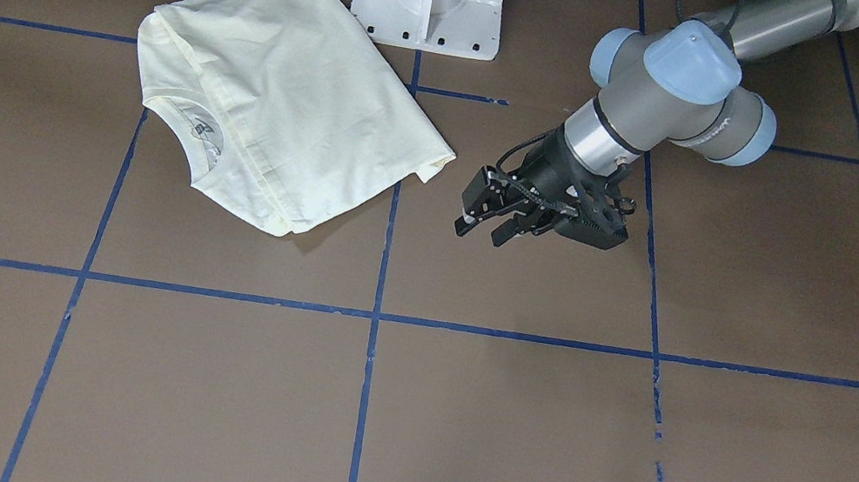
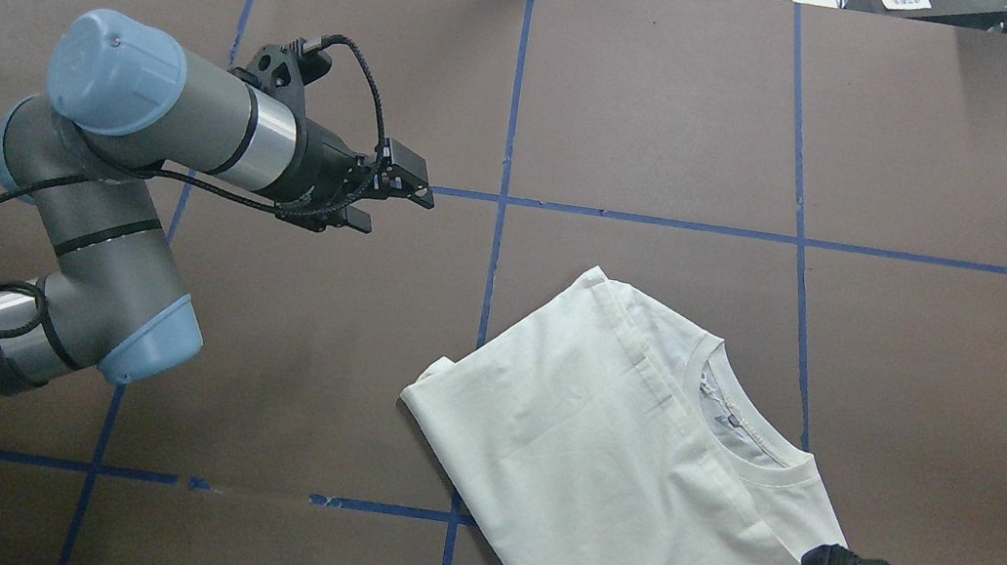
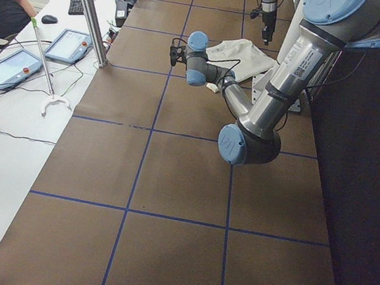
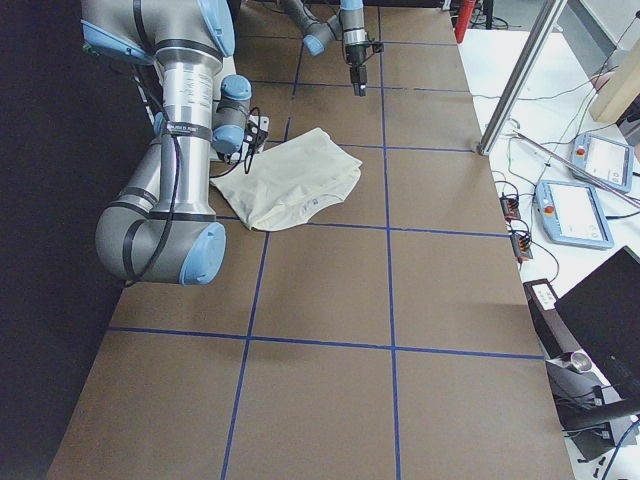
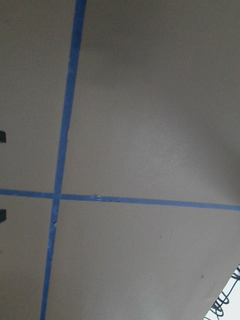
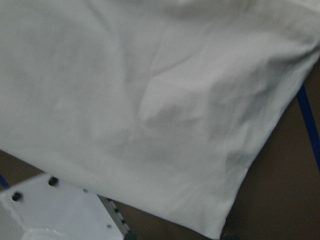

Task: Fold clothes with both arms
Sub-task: 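Grasp the shirt's edges with both grippers to straighten it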

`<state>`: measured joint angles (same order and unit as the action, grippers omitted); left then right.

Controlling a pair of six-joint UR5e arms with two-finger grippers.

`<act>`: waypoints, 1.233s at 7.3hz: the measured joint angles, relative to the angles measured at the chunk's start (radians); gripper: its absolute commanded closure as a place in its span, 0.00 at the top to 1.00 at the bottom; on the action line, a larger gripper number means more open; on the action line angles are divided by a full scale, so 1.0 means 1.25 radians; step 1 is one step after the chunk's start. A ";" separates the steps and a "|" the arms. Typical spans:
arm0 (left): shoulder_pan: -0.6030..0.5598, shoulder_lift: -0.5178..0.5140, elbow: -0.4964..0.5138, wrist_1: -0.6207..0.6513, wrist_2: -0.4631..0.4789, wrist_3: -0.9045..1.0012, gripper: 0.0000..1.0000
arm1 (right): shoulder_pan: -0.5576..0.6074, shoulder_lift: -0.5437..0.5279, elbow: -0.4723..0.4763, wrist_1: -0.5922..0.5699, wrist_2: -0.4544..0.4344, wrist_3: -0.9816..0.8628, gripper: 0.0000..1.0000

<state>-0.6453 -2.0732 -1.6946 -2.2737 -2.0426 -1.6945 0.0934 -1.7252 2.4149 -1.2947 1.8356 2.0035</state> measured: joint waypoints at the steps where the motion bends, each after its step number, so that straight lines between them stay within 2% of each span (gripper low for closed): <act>1: 0.038 0.007 -0.012 0.017 -0.001 -0.065 0.89 | 0.092 0.015 -0.007 0.000 0.016 -0.006 1.00; 3: 0.124 0.007 -0.009 0.058 0.031 -0.129 0.85 | 0.298 0.102 -0.086 0.001 0.089 -0.043 1.00; 5: 0.190 0.005 0.008 0.071 0.086 -0.147 0.78 | 0.426 0.169 -0.177 0.008 0.109 -0.112 1.00; 7: 0.207 0.004 0.022 0.076 0.100 -0.149 0.73 | 0.463 0.184 -0.213 0.013 0.107 -0.153 1.00; 8: 0.209 0.004 0.030 0.076 0.101 -0.149 0.67 | 0.467 0.186 -0.218 0.013 0.106 -0.157 1.00; 9: 0.210 0.003 0.035 0.076 0.102 -0.149 0.55 | 0.468 0.188 -0.222 0.013 0.105 -0.159 1.00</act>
<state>-0.3828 -2.0691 -1.6510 -2.1784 -1.9154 -1.8808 0.6781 -1.4907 2.1379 -1.2779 1.9668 1.8052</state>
